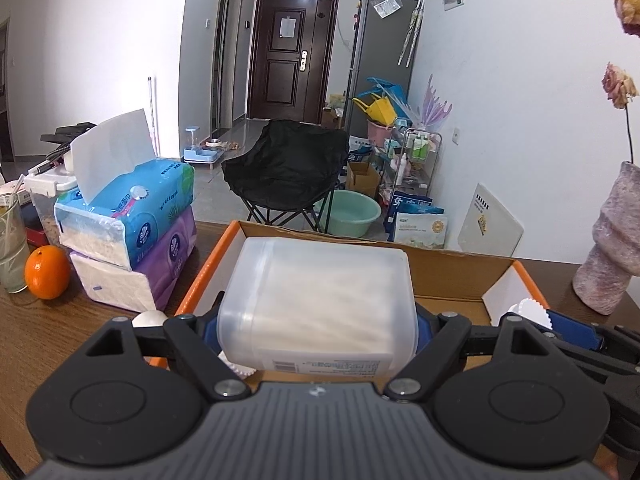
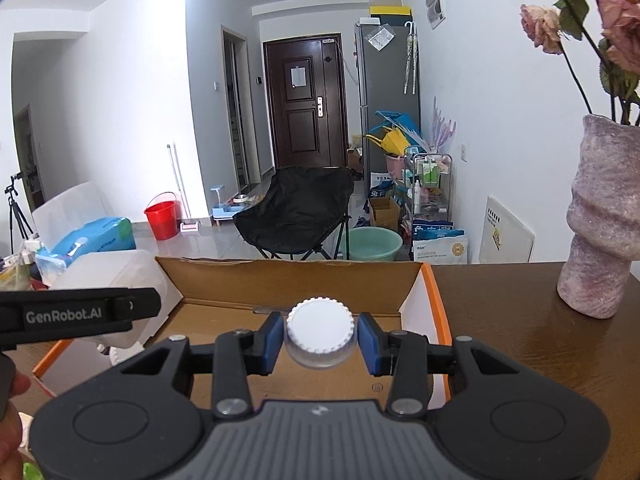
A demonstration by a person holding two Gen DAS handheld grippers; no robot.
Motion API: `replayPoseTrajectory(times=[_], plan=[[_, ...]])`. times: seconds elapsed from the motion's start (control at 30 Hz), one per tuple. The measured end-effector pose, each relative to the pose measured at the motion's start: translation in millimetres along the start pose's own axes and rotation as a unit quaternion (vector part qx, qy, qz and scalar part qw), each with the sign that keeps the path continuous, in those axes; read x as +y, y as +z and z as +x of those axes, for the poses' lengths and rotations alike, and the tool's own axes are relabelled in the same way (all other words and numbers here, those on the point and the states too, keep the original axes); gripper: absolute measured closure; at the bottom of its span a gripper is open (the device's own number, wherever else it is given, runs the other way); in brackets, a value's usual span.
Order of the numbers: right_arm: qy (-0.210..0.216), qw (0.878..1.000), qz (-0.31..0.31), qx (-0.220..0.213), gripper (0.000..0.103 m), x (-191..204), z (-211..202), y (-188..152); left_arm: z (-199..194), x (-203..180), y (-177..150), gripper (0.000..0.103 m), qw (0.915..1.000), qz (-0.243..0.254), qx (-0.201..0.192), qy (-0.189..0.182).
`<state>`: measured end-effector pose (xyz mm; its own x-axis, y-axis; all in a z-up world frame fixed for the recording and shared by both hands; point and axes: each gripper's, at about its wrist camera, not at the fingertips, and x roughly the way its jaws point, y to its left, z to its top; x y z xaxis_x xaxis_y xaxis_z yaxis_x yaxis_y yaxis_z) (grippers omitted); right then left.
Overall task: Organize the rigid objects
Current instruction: 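Open the left tool to drop the container in the box while the right tool releases the cap, then withdraw both open tools from the box back over the table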
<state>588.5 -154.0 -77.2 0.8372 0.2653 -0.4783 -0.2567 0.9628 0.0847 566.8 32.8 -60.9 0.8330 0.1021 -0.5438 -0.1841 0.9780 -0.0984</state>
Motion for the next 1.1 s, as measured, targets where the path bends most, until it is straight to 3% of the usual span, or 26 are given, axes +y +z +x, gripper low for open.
replayPoseTrajectory(times=[0.37,0.43,0.5,0.53,1.1], plan=[[-0.002,1.000,-0.006,0.018,0.063,-1,18,-1,16,6,0,0.019,0.9997,0.015,0.004,0.017],[-0.002,1.000,-0.008,0.021,0.048,-1,19,-1,13,5,0,0.017,0.9997,0.018,-0.003,0.018],[-0.007,1.000,-0.006,0.012,0.004,0,16,-1,8,6,1,0.005,0.9996,0.017,-0.013,0.016],[-0.011,1.000,-0.005,0.004,0.000,0,13,-2,5,7,2,0.000,0.9996,0.015,-0.018,0.017],[-0.017,1.000,-0.005,0.003,0.000,-3,9,1,-2,16,2,0.000,0.9997,0.005,-0.014,0.017]])
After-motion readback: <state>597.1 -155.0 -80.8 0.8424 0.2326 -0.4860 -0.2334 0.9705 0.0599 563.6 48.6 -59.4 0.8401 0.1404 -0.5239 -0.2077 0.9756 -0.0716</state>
